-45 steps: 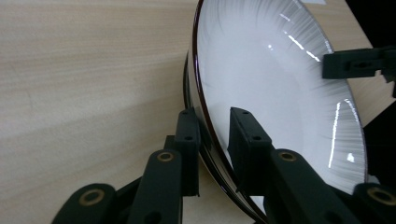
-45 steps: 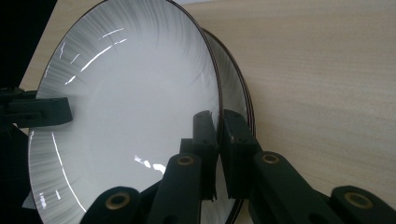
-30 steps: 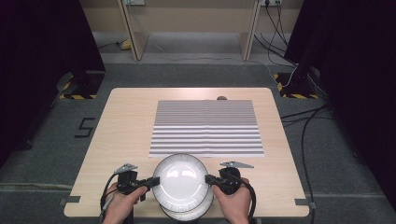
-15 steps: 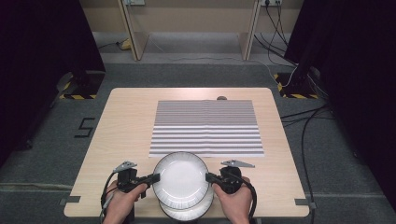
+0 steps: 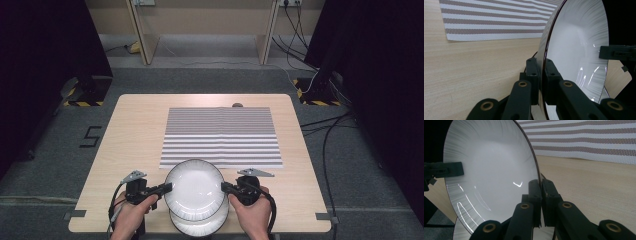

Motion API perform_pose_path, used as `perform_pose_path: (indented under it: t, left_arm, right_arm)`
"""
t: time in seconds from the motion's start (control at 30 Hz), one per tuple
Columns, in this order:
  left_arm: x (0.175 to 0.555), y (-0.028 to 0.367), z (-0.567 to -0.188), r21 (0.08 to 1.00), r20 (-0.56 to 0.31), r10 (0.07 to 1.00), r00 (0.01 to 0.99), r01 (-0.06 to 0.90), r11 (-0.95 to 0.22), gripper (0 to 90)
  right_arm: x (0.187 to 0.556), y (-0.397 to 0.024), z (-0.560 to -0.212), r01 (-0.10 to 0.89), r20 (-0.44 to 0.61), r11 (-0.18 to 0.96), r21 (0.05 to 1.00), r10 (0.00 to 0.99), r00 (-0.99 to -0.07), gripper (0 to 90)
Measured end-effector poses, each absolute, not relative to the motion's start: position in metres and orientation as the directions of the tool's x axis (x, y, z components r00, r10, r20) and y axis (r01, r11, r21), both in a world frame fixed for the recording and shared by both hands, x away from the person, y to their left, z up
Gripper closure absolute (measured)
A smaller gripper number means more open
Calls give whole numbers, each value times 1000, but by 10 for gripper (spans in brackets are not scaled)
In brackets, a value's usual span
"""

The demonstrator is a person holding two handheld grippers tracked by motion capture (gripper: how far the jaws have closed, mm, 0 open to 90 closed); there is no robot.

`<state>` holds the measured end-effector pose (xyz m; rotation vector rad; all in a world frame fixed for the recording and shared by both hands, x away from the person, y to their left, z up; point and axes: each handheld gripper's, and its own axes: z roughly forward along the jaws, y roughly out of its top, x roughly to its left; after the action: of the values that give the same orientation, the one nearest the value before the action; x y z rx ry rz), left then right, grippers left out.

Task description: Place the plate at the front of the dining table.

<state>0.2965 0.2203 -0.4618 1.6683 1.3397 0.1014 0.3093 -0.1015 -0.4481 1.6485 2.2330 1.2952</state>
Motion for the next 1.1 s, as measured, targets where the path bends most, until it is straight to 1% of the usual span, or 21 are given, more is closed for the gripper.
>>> perform_pose_path:
  t: [0.97, 1.1]
  left_arm:
    - [306, 212, -453, 738, -434, 788, 436, 674, 34, 847]
    - [308, 212, -455, 734, -446, 785, 430, 677, 46, 847]
  right_arm:
    - [311, -109, -442, 731, 390, 38, 681, 826, -407, 870]
    - [313, -109, -442, 728, 387, 36, 684, 829, -404, 869]
